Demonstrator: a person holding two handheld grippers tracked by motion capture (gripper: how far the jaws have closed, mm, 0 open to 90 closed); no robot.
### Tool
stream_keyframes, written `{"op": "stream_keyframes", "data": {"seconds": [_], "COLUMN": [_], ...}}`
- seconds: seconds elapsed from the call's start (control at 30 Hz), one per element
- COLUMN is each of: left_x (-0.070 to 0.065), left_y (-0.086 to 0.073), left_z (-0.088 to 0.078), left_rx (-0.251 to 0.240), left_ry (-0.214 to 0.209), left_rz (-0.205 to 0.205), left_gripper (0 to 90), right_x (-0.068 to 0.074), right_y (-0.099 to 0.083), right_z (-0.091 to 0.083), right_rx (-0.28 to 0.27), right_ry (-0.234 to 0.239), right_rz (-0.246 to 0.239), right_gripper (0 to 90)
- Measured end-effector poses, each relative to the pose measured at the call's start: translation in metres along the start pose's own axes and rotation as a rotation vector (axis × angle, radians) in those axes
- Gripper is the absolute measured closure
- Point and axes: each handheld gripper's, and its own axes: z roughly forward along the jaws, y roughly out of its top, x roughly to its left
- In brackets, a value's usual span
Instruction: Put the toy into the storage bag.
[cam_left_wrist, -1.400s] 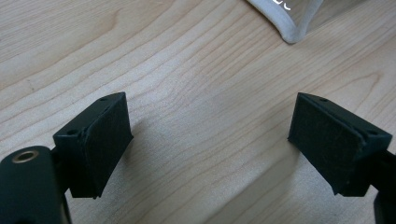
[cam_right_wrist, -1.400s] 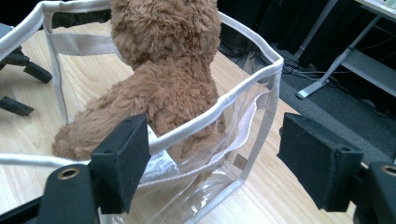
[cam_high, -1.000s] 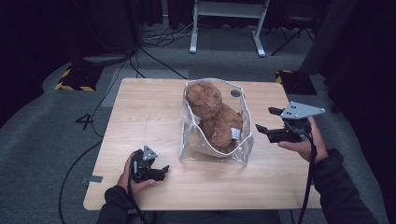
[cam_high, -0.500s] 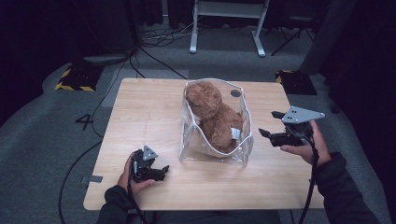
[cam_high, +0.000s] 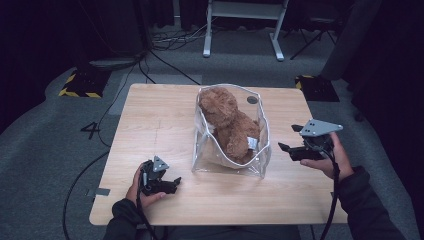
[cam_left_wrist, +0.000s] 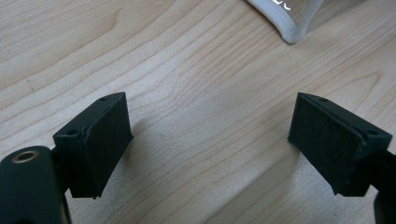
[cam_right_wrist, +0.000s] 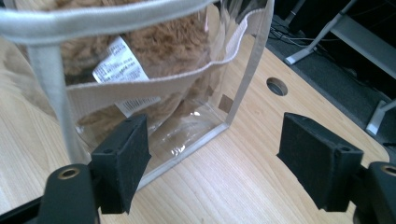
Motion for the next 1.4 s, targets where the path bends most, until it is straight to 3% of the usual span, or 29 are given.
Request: {"op": "stream_keyframes", "data": {"seconds": [1.1, 1.4], "left_x": [0.000, 0.000], "left_y": [0.000, 0.000], "left_z": [0.000, 0.000], "left_rx": [-0.001, -0.001], "left_ry": [-0.001, -0.001], "left_rz": [0.000, -0.001], "left_gripper": [13.0, 13.0], "right_x": [-0.005, -0.006], "right_y": [-0.066, -0.086], "right_z": [0.027, 0.030], "right_rx": [0.129, 0.149], "right_ry": [-0.013, -0.004], "right_rz": [0.060, 0.102], "right_gripper": [25.3, 25.3]}}
